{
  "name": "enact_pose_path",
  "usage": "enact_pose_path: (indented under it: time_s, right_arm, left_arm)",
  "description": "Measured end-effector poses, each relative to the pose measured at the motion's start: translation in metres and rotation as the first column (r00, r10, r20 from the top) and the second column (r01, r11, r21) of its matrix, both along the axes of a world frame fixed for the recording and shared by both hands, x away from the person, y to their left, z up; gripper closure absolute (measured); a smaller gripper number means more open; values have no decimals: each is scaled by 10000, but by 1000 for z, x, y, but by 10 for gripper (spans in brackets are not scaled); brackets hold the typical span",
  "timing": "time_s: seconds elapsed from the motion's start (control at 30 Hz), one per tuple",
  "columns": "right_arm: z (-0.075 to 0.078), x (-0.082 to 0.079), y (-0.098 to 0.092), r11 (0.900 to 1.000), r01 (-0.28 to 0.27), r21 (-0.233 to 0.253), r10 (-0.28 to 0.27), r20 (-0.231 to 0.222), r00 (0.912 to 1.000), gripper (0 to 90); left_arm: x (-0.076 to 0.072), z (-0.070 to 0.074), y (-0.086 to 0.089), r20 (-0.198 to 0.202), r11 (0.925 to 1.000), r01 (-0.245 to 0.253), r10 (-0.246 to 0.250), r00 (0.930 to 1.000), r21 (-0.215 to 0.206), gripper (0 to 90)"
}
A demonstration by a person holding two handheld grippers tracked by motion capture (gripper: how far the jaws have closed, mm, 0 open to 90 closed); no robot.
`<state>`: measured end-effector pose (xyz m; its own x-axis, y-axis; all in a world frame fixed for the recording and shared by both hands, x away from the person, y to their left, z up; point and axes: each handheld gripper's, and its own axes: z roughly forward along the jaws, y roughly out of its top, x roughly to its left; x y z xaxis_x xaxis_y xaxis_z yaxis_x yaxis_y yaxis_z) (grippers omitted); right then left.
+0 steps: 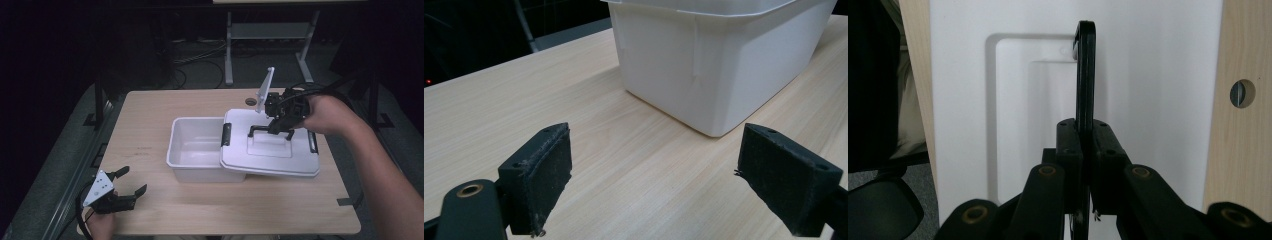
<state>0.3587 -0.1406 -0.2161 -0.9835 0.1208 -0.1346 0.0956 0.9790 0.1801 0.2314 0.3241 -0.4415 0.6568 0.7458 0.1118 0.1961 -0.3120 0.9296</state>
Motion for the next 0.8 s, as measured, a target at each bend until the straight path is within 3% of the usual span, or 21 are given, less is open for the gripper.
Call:
enact_pose_path:
  time_s: [0.8]
  right_arm:
    - [0, 11, 47, 9972, -725, 156, 725, 2, 9974, 843]
  left_arm:
    - [0, 0, -1, 10, 10000, 34, -34, 10000, 56, 135]
